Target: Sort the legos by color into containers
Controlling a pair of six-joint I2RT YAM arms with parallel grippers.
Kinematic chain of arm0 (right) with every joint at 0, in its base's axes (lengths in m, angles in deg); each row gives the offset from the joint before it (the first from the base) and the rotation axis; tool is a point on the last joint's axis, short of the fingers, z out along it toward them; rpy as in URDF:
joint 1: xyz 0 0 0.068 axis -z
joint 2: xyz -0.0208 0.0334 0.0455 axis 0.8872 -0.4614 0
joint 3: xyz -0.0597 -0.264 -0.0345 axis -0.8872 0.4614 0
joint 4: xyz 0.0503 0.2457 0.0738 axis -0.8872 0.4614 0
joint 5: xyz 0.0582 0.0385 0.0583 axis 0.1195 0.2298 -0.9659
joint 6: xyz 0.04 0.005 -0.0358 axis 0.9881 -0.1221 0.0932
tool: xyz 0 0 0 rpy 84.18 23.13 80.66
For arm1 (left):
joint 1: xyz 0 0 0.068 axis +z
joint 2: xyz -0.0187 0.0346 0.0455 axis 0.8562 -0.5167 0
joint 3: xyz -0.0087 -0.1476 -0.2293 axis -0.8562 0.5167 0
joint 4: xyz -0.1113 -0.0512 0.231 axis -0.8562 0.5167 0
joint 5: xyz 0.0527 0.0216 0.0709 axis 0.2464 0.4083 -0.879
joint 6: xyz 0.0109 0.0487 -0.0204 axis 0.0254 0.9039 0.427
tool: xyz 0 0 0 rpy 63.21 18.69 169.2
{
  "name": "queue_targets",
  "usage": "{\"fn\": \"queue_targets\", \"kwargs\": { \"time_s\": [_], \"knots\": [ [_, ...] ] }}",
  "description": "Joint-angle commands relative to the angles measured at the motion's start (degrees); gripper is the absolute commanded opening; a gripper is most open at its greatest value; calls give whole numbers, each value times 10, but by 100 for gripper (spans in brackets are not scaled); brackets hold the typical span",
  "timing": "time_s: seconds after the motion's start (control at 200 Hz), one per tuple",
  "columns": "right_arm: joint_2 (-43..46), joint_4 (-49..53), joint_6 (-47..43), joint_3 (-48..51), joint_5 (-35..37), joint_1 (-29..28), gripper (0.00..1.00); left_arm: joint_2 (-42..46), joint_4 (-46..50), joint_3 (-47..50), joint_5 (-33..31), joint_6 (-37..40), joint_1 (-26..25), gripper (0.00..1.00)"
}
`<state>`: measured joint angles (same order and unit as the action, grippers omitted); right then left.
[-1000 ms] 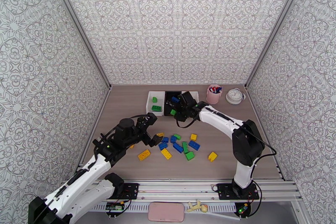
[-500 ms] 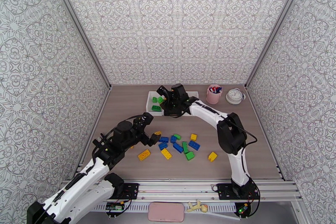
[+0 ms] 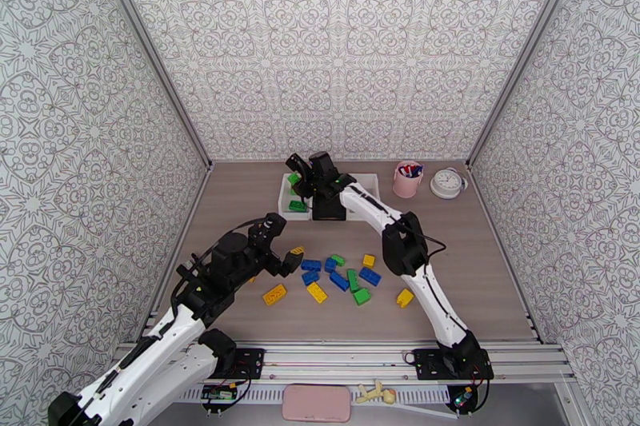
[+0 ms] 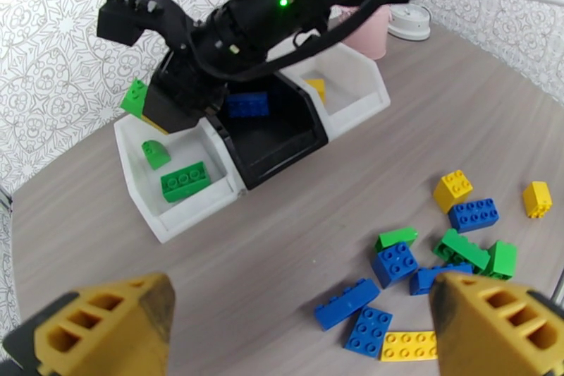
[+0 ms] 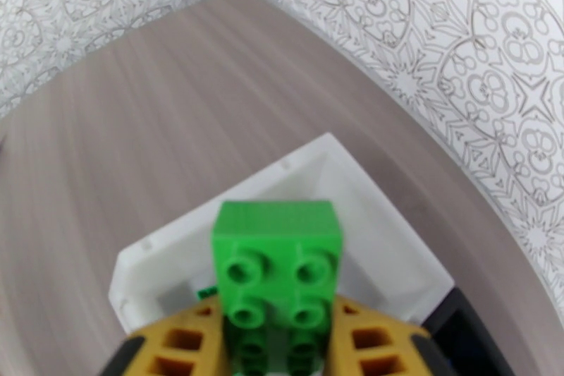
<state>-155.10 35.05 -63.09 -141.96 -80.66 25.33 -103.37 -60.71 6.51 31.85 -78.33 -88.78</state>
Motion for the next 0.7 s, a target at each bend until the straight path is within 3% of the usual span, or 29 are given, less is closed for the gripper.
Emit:
{"fn": "queue_targets", "kwargs": {
  "time_s": [0.0, 0.165, 0.345, 0.425, 0.535, 0.69],
  "knots": [
    [-33, 35, -2, -59, 29, -3, 33, 5, -2, 11, -13, -8, 1, 100],
    [-28, 32, -2, -69, 34, -3, 43, 5, -4, 11, -36, -17, 2, 100],
    [55, -58, 0, 54, 24, -3, 68, -5, 12, 4, -172, -88, 14, 100],
    [98, -100, 0, 116, 23, -3, 77, -14, 34, -6, -218, -147, 27, 100],
    [158, -154, -3, 201, 20, -3, 81, -27, 92, -21, -286, -275, 51, 100],
    [253, -288, -15, 372, 16, -3, 87, -57, 181, -22, -327, -429, 86, 100]
  ]
}}
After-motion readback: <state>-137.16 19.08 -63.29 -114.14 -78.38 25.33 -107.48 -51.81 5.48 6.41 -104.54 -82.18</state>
